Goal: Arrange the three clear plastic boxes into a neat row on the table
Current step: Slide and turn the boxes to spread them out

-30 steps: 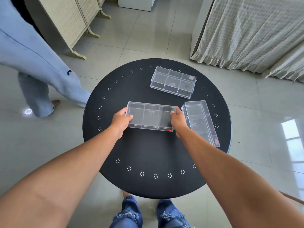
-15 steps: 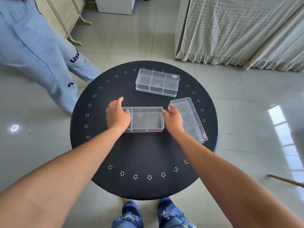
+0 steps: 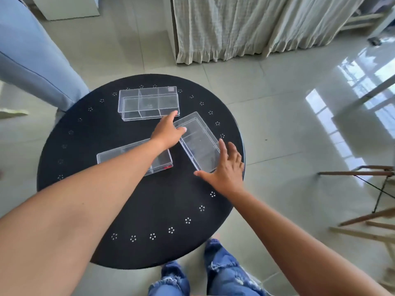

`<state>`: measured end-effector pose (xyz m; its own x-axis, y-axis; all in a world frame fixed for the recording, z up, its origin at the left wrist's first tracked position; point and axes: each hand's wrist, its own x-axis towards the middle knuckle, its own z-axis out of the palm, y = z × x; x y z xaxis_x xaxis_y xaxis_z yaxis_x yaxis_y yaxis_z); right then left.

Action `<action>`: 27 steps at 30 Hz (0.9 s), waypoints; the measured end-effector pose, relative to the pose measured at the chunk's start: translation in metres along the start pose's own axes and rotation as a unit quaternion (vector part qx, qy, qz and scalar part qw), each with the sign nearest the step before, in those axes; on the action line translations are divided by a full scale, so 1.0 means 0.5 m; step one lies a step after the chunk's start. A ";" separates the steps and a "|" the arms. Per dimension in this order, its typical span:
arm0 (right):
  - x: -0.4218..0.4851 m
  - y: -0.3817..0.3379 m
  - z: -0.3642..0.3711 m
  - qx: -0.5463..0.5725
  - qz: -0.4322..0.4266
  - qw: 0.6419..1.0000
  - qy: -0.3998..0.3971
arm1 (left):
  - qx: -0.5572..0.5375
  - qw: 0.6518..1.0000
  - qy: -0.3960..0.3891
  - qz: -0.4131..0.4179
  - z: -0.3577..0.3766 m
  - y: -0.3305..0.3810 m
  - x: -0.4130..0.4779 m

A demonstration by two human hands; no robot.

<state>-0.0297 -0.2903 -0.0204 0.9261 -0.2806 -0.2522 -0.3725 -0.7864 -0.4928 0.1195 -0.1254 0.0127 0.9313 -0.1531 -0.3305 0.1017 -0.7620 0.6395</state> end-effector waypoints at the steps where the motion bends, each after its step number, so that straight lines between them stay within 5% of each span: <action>1: -0.004 0.006 0.007 -0.002 0.005 1.000 -0.015 | 0.003 1.000 -0.020 -0.010 0.007 0.003 0.010; 7: -0.009 0.033 0.054 0.066 -0.004 0.998 -0.001 | 0.016 0.995 -0.073 -0.065 0.021 0.001 0.047; 16: 0.017 0.032 0.000 0.221 -0.040 0.973 0.045 | -0.102 0.994 -0.026 -0.042 0.015 0.030 0.051; 22: 0.077 0.017 -0.077 0.435 0.054 0.898 0.024 | -0.214 0.976 -0.014 -0.022 -0.016 0.066 0.052; 27: 0.132 0.036 -0.146 0.542 0.158 0.820 -0.097 | -0.240 0.969 -0.057 -0.025 -0.039 0.084 0.049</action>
<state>0.0291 -0.3631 0.0147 0.7856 -0.2007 -0.5852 -0.5235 0.2885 -0.8017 0.1534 -0.1488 0.0449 0.8792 -0.2122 -0.4265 0.3221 -0.3948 0.8605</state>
